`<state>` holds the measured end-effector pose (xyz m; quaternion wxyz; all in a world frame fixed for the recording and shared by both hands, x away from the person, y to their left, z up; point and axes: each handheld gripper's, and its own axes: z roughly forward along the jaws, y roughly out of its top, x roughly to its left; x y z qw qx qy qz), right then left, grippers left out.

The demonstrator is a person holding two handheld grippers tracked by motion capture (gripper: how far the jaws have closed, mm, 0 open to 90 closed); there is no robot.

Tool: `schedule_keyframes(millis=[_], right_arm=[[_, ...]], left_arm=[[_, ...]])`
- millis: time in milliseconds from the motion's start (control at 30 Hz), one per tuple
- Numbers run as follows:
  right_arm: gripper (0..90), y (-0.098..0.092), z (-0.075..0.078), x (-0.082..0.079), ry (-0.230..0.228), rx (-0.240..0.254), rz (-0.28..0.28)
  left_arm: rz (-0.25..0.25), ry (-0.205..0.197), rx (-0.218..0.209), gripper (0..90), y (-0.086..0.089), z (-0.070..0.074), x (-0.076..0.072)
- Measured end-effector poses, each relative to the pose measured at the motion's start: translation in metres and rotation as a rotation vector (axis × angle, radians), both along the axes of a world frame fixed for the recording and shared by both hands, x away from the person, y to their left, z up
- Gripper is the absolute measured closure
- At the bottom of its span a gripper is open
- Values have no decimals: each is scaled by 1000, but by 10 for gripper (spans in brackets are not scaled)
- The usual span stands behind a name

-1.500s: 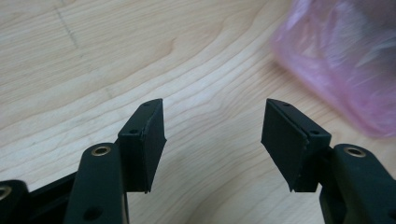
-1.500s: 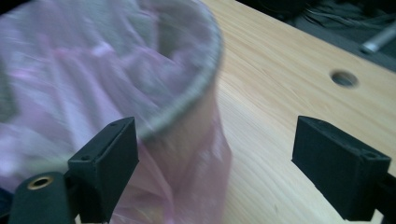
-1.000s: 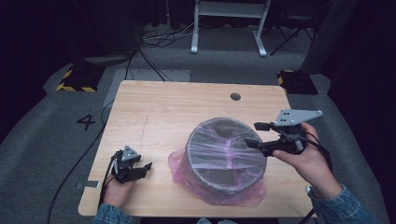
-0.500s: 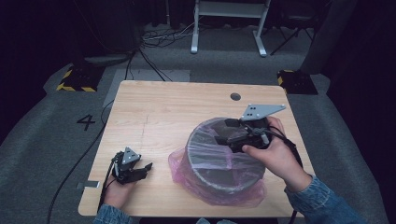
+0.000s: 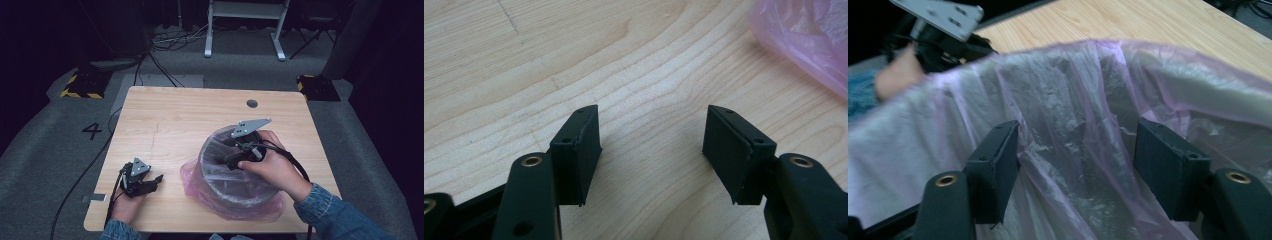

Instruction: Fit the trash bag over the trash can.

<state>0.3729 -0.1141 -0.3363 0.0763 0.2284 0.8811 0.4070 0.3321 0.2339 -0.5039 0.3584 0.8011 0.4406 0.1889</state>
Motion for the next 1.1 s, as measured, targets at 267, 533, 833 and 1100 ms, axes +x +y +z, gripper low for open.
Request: schedule_keyframes(millis=[267,533,833,1100], right_arm=[[252,6,-14,5,-11,-103,-11],[204,11,-32,9,48,-199,29],[185,17,-53,9,81,-300,77],[217,21,-71,10,192,-392,64]], left_arm=[[2,0,2,394,0,0,0],[2,0,1,394,0,0,0],[3,0,2,392,0,0,1],[5,2,0,387,-1,0,1]])
